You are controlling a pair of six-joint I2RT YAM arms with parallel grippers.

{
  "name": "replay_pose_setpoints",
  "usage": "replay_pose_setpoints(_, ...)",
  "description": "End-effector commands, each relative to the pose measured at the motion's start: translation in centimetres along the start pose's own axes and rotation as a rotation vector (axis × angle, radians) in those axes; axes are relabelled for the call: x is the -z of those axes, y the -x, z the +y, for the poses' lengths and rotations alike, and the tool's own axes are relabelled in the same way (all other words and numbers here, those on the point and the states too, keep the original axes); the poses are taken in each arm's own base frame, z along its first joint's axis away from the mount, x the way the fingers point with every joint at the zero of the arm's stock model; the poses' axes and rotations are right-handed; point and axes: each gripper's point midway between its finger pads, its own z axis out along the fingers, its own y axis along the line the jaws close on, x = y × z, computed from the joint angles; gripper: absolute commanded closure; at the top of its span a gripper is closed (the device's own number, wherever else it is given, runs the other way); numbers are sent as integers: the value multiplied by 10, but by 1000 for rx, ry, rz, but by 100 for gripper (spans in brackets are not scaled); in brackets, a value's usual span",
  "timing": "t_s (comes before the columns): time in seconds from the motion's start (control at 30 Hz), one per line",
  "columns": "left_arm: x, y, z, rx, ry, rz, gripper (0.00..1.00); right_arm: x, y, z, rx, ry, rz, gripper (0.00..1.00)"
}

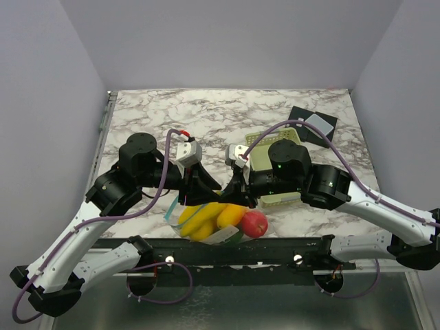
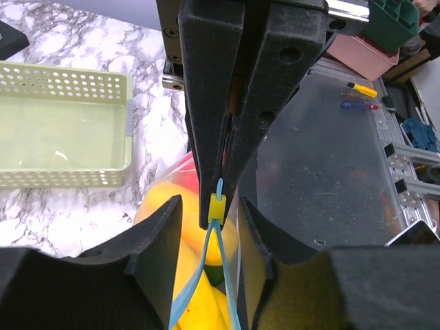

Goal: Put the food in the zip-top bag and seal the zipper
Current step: Zip the zipper food storage bag at the center of the board.

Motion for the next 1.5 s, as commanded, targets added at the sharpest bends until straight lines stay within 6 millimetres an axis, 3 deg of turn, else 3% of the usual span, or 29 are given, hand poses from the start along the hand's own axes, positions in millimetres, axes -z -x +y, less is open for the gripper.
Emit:
replay_pose_setpoints(0.0,0,0,-6,-15,-33,-7,63,4,24,7,15,21,-65,99)
replay_pose_setpoints(0.5,1,3,-8,-22,-38,-13,100,3,20,6,7,12,-55,99)
replay_pose_setpoints(0.97,1,-1,-10,-8,-51,-7,100,13,34,0,40,-41,-110,99)
replay_pose_setpoints(1.47,1,-8,-10,2,-52,1,100,43,59,-11,109,-162,-227,99)
